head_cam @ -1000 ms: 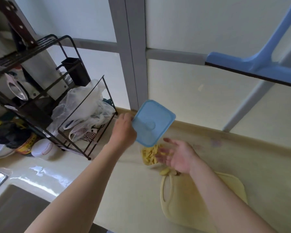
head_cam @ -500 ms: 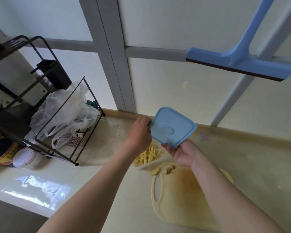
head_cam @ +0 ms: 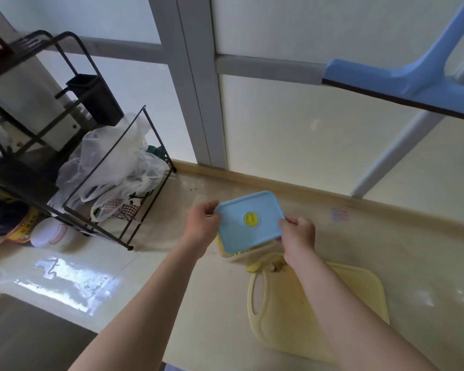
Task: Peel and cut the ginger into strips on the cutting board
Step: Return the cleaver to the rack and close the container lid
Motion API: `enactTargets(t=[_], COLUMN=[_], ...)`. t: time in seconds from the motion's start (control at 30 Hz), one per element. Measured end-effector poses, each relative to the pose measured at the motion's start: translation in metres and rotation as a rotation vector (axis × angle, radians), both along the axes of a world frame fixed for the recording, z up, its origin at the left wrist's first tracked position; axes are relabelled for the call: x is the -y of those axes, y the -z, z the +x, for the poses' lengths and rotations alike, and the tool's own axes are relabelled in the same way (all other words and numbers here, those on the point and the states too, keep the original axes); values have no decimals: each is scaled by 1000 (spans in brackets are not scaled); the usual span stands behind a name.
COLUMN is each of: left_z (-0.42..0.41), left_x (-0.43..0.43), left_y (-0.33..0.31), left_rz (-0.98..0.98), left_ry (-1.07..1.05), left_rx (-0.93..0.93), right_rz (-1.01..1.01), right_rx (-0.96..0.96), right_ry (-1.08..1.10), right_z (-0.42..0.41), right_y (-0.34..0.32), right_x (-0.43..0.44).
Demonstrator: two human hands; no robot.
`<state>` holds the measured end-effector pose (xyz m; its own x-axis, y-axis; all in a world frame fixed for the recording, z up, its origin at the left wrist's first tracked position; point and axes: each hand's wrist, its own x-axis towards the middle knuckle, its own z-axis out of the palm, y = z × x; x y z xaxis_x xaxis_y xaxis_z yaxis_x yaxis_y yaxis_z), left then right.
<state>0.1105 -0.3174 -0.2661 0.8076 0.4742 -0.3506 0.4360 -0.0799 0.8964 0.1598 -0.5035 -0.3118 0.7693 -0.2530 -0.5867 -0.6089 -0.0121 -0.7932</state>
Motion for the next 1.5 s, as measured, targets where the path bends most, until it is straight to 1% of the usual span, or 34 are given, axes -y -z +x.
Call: enactTargets(t=[0.07,0.13,0.2,0.23,0.33,0.43,0.53,0.6,0.67,0.7,0.77,0.87,0.97,1.03,1.1,1.2,1.37,1.43,1.5], left_z=[3,2,1,0,-3,-6,-7,-8,-10,-11,-12,-11,-11,-11,-12,-13,-11,-10,-10], left_x=[-4,-6,-2,0,6,8,5,5,6,7,11,19,21,21,20,20,20,20,19], left_y=[11,23,31,34,44,53,58,61,62,62,64,68,75,79,82,83,89,89,86], left_rz=[163,381,571,620,713,807,841,875,915,935,1004,1090,1135,1147,1142,1145,1175,1175,1157], left_ry=[12,111,224,262,314,356,393,410,494,563,696,832,853,840,833,822,810,816,818], left_rx=[-63,-115,-138,-154,-212,-211,-209,-145,-112,-147,-228,-235,-243,-248,-247,-230,-194,-204,-201], right_rz=[-268,-414,-466,-482,-518,-560,-587,-616,-662,-700,-797,-879,-951,-998,-997,-1047,-1037,-1030,-951], right_rx=[69,109,101,91,95,122,153,186,213,220,224,255,414,467,471,542,473,474,456], right_ry=[-182,-283,-325,-343,-392,-449,-510,-537,-578,-620,-727,-936,-1224,-1317,-1309,-1285,-1346,-1367,-1330], right_z=[-6,-7,-6,-6,-6,-6,-8,-10,-10,-9,-5,2,7,6,4,4,8,7,9], right_y=[-4,0,5,7,11,12,16,19,21,21,16,14,26,38,45,50,57,53,44], right_x=[1,7,10,10,10,10,10,9,9,10,8,5,-1,-3,-1,-1,-2,-2,-4])
